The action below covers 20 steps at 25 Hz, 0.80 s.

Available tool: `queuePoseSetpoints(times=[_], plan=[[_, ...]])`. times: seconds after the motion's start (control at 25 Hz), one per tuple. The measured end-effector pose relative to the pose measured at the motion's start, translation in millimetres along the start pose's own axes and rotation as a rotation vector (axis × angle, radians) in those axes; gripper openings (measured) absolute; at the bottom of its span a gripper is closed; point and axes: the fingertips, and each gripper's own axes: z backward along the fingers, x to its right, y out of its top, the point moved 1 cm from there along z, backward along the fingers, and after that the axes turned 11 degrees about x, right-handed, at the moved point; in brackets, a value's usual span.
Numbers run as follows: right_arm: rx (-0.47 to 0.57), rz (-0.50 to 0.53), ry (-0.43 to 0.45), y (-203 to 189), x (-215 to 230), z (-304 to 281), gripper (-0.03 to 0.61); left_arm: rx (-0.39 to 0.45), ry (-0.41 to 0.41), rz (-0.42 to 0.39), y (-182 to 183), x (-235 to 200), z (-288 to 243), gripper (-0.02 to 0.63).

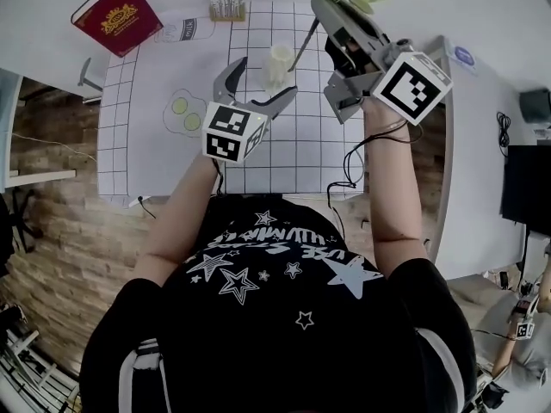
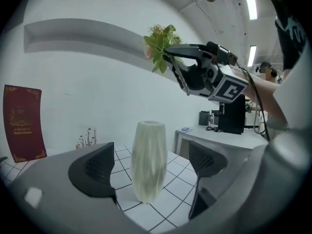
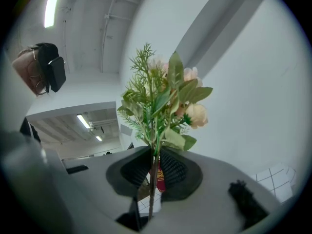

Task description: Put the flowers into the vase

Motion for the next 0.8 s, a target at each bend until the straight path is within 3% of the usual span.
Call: queuePoseSetpoints(times=[0.12,0.36,0.52,0.64,0.8], plan=[[0.01,0.003,0.007,3,6,0,0.057,-0.001,0.032,-0.034,-7,-5,-17,0.472],[0.016,0.002,-0.025,-1,26,-7,0.057,-0.052,0.019,-0.036,-27,-3,-41,0.469],[0.016,0.049,-0.03,-7,34,-13,0.057,-0.054,0.044,-0.067,-31,-7,-49,0.458],[0.019,0.116,-0.022,-14,37,-19,0.057,-0.063,0.056,-0.074,-34,-9,-50,0.351],[0.01,0.174,0.007,-28,36,-26,0.057,-0.051,0.052,-0.071,-34,-10,-52,0.349]])
